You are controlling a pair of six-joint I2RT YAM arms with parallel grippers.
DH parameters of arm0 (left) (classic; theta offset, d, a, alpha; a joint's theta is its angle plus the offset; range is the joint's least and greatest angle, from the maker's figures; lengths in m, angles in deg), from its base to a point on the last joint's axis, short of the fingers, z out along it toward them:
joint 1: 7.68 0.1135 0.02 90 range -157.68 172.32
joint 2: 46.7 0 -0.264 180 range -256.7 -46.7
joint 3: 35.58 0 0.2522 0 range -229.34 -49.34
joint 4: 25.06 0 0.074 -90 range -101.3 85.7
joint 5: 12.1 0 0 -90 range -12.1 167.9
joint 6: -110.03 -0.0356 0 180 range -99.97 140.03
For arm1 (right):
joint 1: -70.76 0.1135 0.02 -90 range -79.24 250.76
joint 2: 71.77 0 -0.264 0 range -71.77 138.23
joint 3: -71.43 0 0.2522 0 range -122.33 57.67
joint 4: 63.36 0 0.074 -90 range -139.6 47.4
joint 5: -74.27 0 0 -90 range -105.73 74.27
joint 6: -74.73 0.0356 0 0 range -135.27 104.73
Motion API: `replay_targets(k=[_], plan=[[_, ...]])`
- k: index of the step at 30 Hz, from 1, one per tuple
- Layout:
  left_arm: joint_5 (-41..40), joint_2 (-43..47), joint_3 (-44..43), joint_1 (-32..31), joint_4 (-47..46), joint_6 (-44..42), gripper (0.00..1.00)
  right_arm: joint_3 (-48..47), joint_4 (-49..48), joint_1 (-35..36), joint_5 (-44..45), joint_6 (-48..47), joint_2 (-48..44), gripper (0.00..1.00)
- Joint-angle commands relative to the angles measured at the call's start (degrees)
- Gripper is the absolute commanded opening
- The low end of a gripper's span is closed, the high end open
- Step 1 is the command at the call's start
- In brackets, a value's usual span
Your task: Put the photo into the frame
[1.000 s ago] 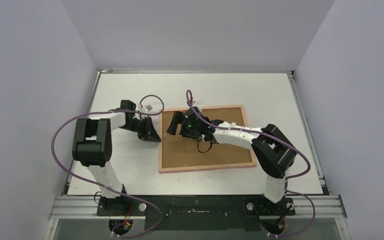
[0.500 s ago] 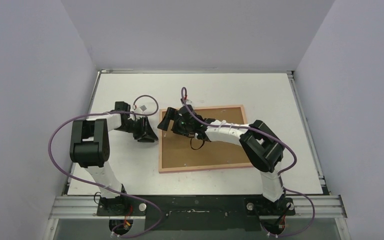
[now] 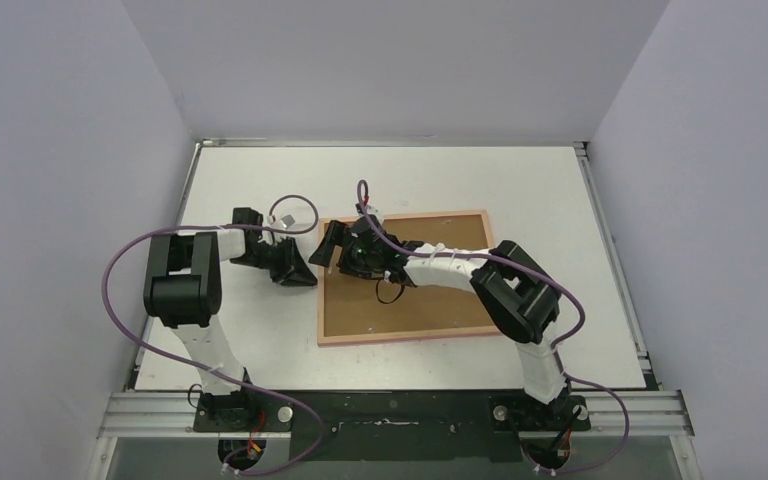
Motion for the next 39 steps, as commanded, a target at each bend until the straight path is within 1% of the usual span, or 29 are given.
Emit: replay_targets(k=[1,12,16,21,25,30,34,39], plan=[[0.48,-0.89,-0.49,0.02,-2.23,-0.1,0.12,-2.01,-3.01,0.87,-0.66,1.01,1.43,0.93],[-0.06,-1.79,-0.83,0.11,-1.24,-0.69,0.11,-3.69,-2.1,1.07,-0.79,0.66,3.41,0.93],[1.78,-0.62,-0.97,0.49,-0.9,0.01,0.11,-4.1,-2.09,1.15,-0.83,0.61,3.82,0.93],[3.96,1.77,-0.61,0.68,-1.57,1.06,0.14,-4.05,-1.93,1.16,-0.99,0.6,3.98,0.93],[4.56,2.56,-0.15,0.63,-1.73,0.1,0.17,-3.81,-2.04,1.16,-1.1,0.71,3.97,0.93],[5.0,1.06,-0.1,0.29,-1.77,-0.28,0.21,-3.46,-2.32,1.16,-1.3,0.96,3.94,0.93],[4.79,0.6,-0.24,-0.26,-2.18,-0.27,0.22,-4.2,-1.64,1.2,-1.75,0.48,4.07,0.93],[7.18,2.01,0.09,0.08,-2.38,-0.29,0.2,-4.93,-0.87,1.15,-1.71,0.36,4.61,0.93]])
